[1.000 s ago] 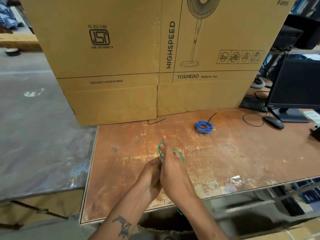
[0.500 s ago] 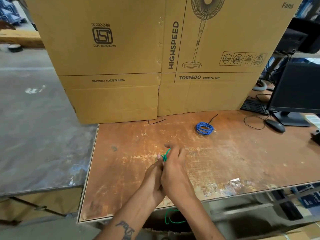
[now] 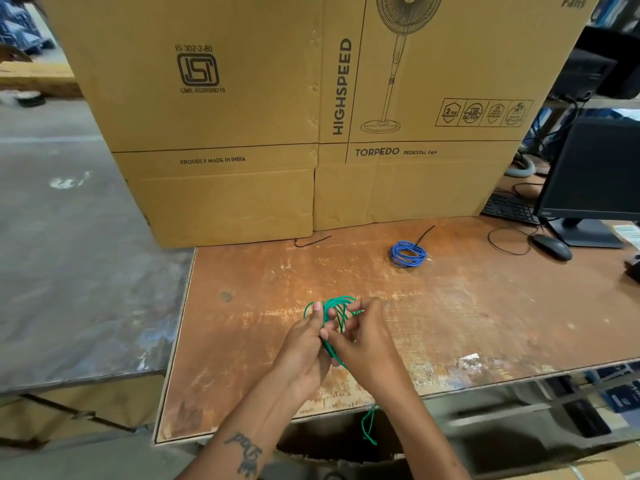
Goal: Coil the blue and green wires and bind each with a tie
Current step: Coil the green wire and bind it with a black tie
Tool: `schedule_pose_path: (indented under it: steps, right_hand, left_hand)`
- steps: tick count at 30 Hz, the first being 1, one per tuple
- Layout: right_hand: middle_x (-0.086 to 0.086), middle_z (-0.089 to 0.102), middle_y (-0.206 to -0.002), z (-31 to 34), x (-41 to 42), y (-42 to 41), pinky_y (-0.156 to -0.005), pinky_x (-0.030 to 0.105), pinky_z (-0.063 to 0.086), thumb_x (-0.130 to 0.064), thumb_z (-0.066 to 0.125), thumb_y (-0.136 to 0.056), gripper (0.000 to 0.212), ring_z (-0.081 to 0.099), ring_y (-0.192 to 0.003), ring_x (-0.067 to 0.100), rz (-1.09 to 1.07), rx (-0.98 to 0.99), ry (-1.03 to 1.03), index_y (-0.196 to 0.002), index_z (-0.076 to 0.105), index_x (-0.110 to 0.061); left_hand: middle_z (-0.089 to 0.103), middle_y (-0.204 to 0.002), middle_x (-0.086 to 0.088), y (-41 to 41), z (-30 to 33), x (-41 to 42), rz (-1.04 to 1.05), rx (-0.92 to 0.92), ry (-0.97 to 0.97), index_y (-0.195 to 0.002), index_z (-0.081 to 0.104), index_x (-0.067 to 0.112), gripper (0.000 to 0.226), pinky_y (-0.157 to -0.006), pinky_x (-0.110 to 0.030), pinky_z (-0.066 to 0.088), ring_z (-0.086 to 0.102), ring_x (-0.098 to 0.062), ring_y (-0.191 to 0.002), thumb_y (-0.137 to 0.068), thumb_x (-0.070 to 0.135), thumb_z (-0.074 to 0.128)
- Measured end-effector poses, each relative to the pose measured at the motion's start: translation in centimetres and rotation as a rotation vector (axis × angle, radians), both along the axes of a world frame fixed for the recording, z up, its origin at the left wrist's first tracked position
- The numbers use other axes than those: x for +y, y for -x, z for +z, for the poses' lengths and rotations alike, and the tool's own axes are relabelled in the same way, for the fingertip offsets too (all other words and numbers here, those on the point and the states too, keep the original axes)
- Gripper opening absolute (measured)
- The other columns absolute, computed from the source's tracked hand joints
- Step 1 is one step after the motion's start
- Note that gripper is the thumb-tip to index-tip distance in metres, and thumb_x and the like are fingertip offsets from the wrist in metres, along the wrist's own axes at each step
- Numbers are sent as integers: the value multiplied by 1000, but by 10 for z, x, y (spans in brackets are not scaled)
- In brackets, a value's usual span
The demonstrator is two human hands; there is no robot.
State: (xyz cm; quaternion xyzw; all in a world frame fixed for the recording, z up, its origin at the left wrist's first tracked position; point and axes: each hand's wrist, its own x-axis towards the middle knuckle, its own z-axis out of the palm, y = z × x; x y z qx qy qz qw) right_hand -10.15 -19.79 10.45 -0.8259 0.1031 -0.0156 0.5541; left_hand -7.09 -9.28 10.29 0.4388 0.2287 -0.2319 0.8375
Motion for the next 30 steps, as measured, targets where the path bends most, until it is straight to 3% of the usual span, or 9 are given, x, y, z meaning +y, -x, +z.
schedule_pose_path:
  steps: [4, 7, 10, 15, 19, 22, 25, 28, 30]
  right_hand:
    - [5, 56, -109, -8, -3, 19, -54, 33, 60, -22, 81, -92, 44, 69, -82, 18, 32, -49, -76, -114, 44, -30]
    - [-9, 71, -99, -11, -13, 18, -70, 39, 61, -44, 62, -104, 12, 71, -86, 15, -19, -70, 18, -105, 65, -33]
    - [-4, 80, -89, 6, -21, 10, -74, 32, 55, -51, 49, -108, 48, 72, -84, 14, -25, 135, -281, -103, 77, -13]
    - [6, 69, -80, 25, -30, 3, -70, 28, 45, -43, 73, -92, 28, 62, -74, 13, 38, 433, -798, -86, 78, -17]
    - [5, 65, -78, 27, -34, -2, -66, 29, 38, -45, 79, -87, 23, 57, -74, 11, 69, 526, -801, -79, 80, -23]
    - [4, 67, -79, 23, -27, -3, -69, 31, 40, -58, 66, -94, 39, 58, -75, 12, 56, 450, -641, -84, 76, -21]
    - [2, 76, -95, 18, -24, -5, -71, 32, 48, -63, 55, -100, 51, 61, -78, 14, 53, 317, -388, -100, 77, -18]
    - [-4, 76, -103, 13, -20, 0, -75, 24, 55, -66, 72, -87, 46, 70, -86, 10, 182, 185, -192, -109, 73, -26]
    - [-10, 72, -111, 5, -13, 6, -74, 14, 53, -50, 86, -83, 42, 71, -89, 2, 228, 125, -59, -114, 66, -30]
  left_hand:
    - [42, -57, 5, -10, 5, 3, -36, -120, -30, -83, 54, 12, 39, -49, -21, 37, 40, -9, -50, -108, 38, 41]
    - [42, -60, 8, -8, 8, 12, -239, -420, -305, -82, 55, 14, 40, -58, -22, 39, 41, -7, -54, -106, 42, 40]
    - [52, -67, 15, 1, 21, 28, -574, -777, -778, -80, 55, 27, 38, -71, -28, 42, 48, -2, -65, -106, 49, 39]
    - [62, -88, 5, 9, 25, 37, -693, -1084, -1173, -89, 57, 15, 39, -79, -28, 42, 56, -11, -84, -108, 42, 37]
    - [62, -93, 7, 14, 7, 35, -690, -1151, -1241, -89, 57, 19, 36, -86, -34, 44, 58, -14, -93, -108, 42, 37]
    - [59, -85, 11, 18, -3, 35, -636, -1023, -1099, -87, 56, 25, 33, -82, -35, 46, 57, -9, -83, -108, 43, 38]
    - [51, -69, 8, 12, -11, 30, -338, -693, -650, -85, 58, 18, 39, -69, -30, 43, 49, -8, -65, -106, 44, 39]
    - [51, -64, 3, 4, -13, 16, 34, -333, -308, -83, 58, 11, 40, -62, -25, 46, 51, -11, -60, -106, 39, 42]
    - [52, -67, -2, -1, -12, 12, 121, -171, -68, -83, 57, 11, 38, -55, -28, 54, 54, -14, -62, -106, 38, 44]
